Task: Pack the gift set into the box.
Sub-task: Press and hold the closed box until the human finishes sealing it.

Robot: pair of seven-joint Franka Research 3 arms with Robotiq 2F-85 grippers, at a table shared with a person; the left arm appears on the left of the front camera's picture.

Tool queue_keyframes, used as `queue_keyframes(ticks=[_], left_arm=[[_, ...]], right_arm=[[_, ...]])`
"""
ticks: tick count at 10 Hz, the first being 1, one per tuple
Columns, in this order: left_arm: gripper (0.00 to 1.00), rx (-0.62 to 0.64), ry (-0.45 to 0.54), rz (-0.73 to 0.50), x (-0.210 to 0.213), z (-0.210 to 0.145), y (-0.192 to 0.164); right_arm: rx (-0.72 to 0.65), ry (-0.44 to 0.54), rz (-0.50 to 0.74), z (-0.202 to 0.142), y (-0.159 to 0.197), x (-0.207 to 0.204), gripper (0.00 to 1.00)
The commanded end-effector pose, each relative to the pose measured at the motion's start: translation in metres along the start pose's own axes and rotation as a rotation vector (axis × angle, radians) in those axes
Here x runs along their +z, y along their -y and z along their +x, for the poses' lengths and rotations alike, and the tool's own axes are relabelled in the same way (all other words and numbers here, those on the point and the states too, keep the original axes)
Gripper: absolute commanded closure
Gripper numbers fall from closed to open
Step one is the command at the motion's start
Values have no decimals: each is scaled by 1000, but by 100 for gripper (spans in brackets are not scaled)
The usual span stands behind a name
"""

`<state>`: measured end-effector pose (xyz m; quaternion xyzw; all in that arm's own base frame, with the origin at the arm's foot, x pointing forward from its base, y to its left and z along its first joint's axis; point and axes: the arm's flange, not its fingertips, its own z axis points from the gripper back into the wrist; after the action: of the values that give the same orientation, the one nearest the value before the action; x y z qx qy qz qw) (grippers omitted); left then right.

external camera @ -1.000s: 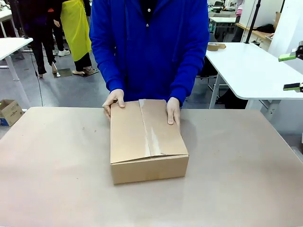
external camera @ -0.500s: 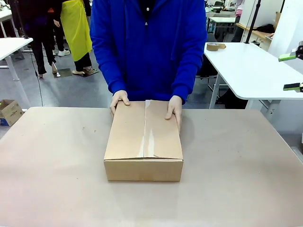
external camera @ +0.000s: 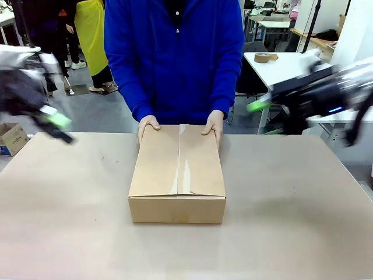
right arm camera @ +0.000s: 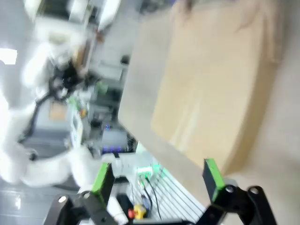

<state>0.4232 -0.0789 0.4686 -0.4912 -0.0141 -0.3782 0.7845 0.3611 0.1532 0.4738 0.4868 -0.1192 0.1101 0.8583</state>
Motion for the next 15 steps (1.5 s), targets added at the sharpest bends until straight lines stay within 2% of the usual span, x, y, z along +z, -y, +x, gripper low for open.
queue_keyframes(ticks=[1, 2, 3, 4, 5, 6, 7, 8, 9, 10, 11, 12, 13, 14, 15], left_arm=[[0, -93, 101, 51, -7, 30, -54], [0, 144, 44, -103, 19, 21, -56], [0, -71, -4, 43, -35, 33, -19], [0, -71, -4, 43, -35, 33, -19], [0, -14, 13, 13, -30, 37, -55], [0, -289, 153, 7, -49, 52, -67], [0, -531, 330, 100, -59, 56, -80], [0, -713, 427, 85, -66, 53, -86], [0, -777, 474, 50, -67, 51, -84], [0, -835, 485, 61, -67, 50, -82], [0, -876, 468, 43, -70, 48, -81], [0, -855, 399, 26, -72, 49, -78], [0, -738, 481, 117, -63, 62, -82], [0, -738, 481, 117, -63, 62, -82], [0, -824, 460, 81, -70, 58, -79]], right_arm=[[252, -306, 101, 26, 34, -47, 0], [140, -110, -143, 30, 33, 8, 0], [100, -143, 37, -6, 2, -58, 0], [100, -143, 37, -6, 2, -58, 0], [127, -196, -16, 7, 24, -59, 0], [576, -221, 62, 20, 23, -80, 0], [743, -168, 189, 24, 35, -90, 0], [740, -39, 319, 33, 52, -89, 0], [680, 96, 483, 42, 66, -81, 0], [670, 143, 607, 45, 73, -78, 0], [646, 156, 612, 48, 79, -81, 0], [401, 47, 429, 50, 83, -88, 0], [668, 158, 433, 47, 64, -72, 0], [587, 152, 479, 46, 82, -76, 0], [808, 144, 478, 55, 79, -86, 0]])
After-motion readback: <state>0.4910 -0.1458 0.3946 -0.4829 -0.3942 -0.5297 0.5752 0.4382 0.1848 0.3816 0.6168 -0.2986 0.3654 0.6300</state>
